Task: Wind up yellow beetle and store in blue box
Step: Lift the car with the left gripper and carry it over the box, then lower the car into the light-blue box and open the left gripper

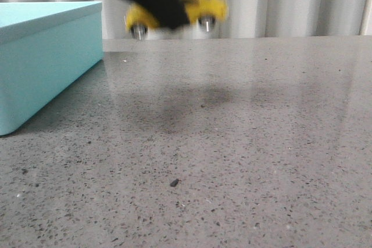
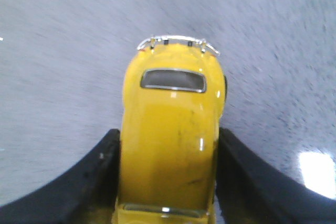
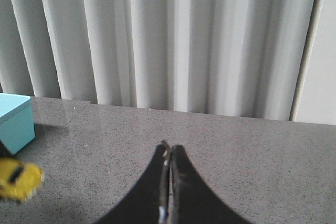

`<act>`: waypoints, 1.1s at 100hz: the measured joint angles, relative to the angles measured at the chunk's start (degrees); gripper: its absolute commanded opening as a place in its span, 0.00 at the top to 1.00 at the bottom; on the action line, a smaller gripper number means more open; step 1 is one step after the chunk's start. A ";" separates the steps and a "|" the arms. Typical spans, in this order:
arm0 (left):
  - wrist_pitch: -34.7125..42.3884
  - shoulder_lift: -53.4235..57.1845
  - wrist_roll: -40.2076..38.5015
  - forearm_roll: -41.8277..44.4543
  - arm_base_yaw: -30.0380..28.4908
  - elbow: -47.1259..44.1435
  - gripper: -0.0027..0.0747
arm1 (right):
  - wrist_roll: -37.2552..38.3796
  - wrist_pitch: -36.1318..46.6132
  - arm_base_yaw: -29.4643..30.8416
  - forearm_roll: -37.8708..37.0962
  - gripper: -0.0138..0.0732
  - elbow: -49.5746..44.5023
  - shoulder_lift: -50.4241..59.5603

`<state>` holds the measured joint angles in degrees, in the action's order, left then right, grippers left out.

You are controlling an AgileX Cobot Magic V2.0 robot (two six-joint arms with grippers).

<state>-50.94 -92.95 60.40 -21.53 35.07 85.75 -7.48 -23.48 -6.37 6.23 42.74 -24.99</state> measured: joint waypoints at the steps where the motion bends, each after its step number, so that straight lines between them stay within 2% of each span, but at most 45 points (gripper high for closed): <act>1: -0.08 0.27 -0.41 0.10 -0.14 0.18 0.79 | 0.00 0.00 0.00 0.00 0.92 0.00 0.00; 16: -0.23 5.80 -8.17 3.15 -5.37 2.23 0.79 | 0.00 0.00 0.00 0.00 0.92 0.00 0.00; 29: -0.50 8.71 -18.41 6.94 -13.05 2.23 0.79 | 0.00 0.00 0.00 0.00 0.92 0.00 0.00; 46: 0.03 8.57 -26.43 9.02 -21.75 2.23 0.79 | 0.00 0.00 0.00 0.00 0.92 0.00 0.00; 77: 1.96 2.27 -28.94 9.02 -27.99 -0.90 0.79 | 0.00 0.00 0.00 1.42 0.92 0.00 0.00; 110: 2.59 -2.90 -29.04 10.17 -30.21 -8.47 0.78 | 0.00 -0.15 0.00 1.66 0.92 0.00 0.00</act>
<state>-48.36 -95.85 31.36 -11.36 4.86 77.27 -7.48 -23.63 -6.37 7.89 42.74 -24.99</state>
